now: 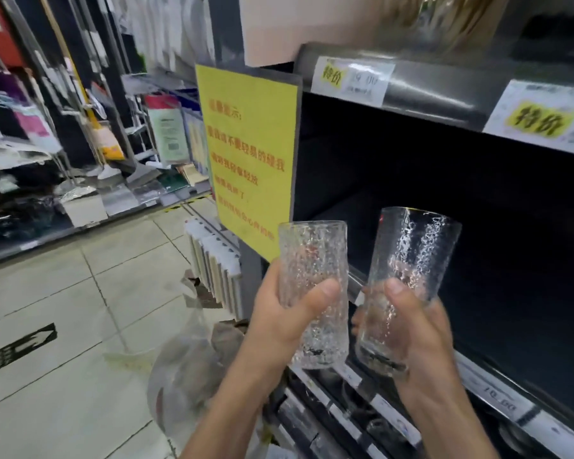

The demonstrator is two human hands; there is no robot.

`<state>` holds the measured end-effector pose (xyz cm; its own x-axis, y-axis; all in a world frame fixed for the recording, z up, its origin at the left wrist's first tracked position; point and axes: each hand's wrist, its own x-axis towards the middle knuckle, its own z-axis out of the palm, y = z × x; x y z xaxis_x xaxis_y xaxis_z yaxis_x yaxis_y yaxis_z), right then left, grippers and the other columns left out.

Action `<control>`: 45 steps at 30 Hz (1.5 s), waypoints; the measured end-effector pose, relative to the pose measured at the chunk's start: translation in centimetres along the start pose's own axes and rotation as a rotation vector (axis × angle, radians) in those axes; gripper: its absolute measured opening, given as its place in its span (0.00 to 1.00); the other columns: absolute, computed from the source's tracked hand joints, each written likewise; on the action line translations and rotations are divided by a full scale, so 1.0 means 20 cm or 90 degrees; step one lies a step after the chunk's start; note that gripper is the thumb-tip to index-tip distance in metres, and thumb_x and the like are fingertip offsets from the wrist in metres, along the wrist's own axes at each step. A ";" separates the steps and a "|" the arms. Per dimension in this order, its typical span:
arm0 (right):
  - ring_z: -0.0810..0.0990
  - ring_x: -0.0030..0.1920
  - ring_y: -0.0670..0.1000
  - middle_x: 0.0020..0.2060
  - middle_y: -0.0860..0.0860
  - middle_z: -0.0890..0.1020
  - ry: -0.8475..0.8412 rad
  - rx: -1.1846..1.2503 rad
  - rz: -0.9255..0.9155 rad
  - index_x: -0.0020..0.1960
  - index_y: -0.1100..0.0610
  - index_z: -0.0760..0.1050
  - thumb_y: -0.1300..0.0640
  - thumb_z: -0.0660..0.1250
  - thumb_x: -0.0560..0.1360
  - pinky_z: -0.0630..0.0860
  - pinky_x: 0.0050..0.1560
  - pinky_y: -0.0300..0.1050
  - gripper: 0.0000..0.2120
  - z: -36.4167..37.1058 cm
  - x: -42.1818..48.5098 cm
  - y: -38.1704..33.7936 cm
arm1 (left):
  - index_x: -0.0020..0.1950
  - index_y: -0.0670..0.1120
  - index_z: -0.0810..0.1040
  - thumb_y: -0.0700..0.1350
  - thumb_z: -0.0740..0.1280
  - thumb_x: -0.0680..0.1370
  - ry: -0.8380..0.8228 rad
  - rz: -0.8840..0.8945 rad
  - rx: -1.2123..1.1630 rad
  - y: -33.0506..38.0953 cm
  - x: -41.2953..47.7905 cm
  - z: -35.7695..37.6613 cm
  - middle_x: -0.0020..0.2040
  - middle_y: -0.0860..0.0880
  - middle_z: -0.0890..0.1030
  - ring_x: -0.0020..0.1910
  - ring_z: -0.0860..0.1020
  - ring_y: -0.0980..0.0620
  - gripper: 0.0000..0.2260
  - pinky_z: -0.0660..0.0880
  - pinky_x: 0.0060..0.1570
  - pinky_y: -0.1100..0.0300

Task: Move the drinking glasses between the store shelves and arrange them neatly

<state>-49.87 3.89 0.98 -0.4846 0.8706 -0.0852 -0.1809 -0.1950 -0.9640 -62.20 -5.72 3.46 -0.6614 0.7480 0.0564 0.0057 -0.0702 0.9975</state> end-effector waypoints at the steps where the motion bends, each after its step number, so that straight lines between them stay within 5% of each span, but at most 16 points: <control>1: 0.84 0.55 0.59 0.56 0.53 0.84 0.014 -0.001 -0.015 0.57 0.41 0.76 0.34 0.79 0.55 0.78 0.56 0.69 0.32 0.00 0.03 -0.03 | 0.50 0.64 0.64 0.54 0.75 0.71 -0.014 0.006 0.003 0.02 0.05 0.03 0.35 0.85 0.69 0.40 0.69 0.86 0.20 0.67 0.37 0.84; 4: 0.82 0.59 0.53 0.60 0.48 0.82 0.032 -0.025 -0.073 0.65 0.40 0.72 0.37 0.80 0.57 0.78 0.58 0.65 0.39 -0.04 0.10 -0.10 | 0.49 0.63 0.63 0.49 0.68 0.75 -0.060 0.000 0.003 0.03 0.17 0.07 0.33 0.83 0.71 0.37 0.68 0.87 0.15 0.66 0.34 0.84; 9: 0.79 0.64 0.55 0.67 0.51 0.77 0.110 -0.063 -0.091 0.73 0.46 0.63 0.38 0.84 0.54 0.75 0.63 0.67 0.53 -0.07 0.18 -0.16 | 0.50 0.67 0.59 0.61 0.63 0.68 -0.154 -0.022 0.024 0.05 0.41 0.17 0.36 0.83 0.65 0.35 0.65 0.88 0.16 0.67 0.48 0.70; 13: 0.83 0.55 0.48 0.59 0.47 0.81 0.195 -0.134 -0.127 0.68 0.46 0.67 0.43 0.81 0.63 0.81 0.57 0.55 0.39 -0.05 0.25 -0.21 | 0.63 0.64 0.59 0.60 0.65 0.73 -0.228 0.001 0.026 0.06 0.56 0.24 0.46 0.75 0.62 0.39 0.66 0.85 0.23 0.66 0.59 0.60; 17: 0.82 0.45 0.37 0.51 0.44 0.81 0.252 -0.188 -0.152 0.62 0.45 0.69 0.53 0.79 0.68 0.81 0.42 0.37 0.27 -0.04 0.33 -0.22 | 0.61 0.59 0.69 0.54 0.73 0.74 -0.279 0.005 0.020 0.04 0.73 0.29 0.52 0.65 0.77 0.46 0.77 0.74 0.19 0.76 0.56 0.59; 20: 0.84 0.50 0.41 0.51 0.44 0.83 0.264 -0.190 -0.155 0.62 0.45 0.69 0.55 0.80 0.68 0.83 0.52 0.48 0.28 -0.04 0.39 -0.20 | 0.67 0.51 0.68 0.51 0.78 0.71 -0.286 0.028 0.043 0.01 0.83 0.32 0.57 0.53 0.81 0.54 0.80 0.58 0.29 0.77 0.57 0.56; 25: 0.84 0.50 0.40 0.52 0.46 0.83 0.293 -0.207 -0.186 0.62 0.48 0.68 0.62 0.80 0.67 0.81 0.53 0.41 0.30 -0.04 0.44 -0.17 | 0.54 0.58 0.67 0.41 0.78 0.71 -0.321 0.070 0.057 -0.04 0.95 0.38 0.51 0.56 0.79 0.48 0.78 0.64 0.23 0.73 0.45 0.68; 30: 0.83 0.49 0.39 0.51 0.46 0.82 0.327 -0.223 -0.190 0.63 0.50 0.67 0.63 0.80 0.66 0.79 0.53 0.40 0.32 -0.06 0.49 -0.14 | 0.66 0.46 0.65 0.40 0.80 0.68 -0.321 0.073 0.045 -0.12 1.04 0.41 0.58 0.48 0.79 0.57 0.79 0.54 0.33 0.76 0.53 0.62; 35: 0.82 0.52 0.40 0.53 0.46 0.81 0.338 -0.241 -0.197 0.64 0.50 0.66 0.63 0.80 0.67 0.79 0.58 0.43 0.33 -0.08 0.55 -0.12 | 0.67 0.46 0.63 0.39 0.79 0.68 -0.339 0.082 0.050 -0.19 1.11 0.42 0.60 0.47 0.78 0.59 0.78 0.51 0.34 0.75 0.62 0.51; 45: 0.78 0.58 0.43 0.54 0.39 0.77 0.321 -0.349 -0.187 0.67 0.46 0.63 0.53 0.79 0.69 0.76 0.61 0.43 0.34 -0.18 0.83 -0.10 | 0.72 0.48 0.65 0.44 0.77 0.72 -0.358 0.087 0.049 -0.26 1.37 0.47 0.58 0.55 0.77 0.57 0.77 0.58 0.32 0.74 0.54 0.65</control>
<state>-54.46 20.28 0.55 -0.0140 0.9768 0.2139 0.2684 0.2097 -0.9402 -73.33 21.42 0.18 -0.1508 0.9724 0.1780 0.1312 -0.1587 0.9786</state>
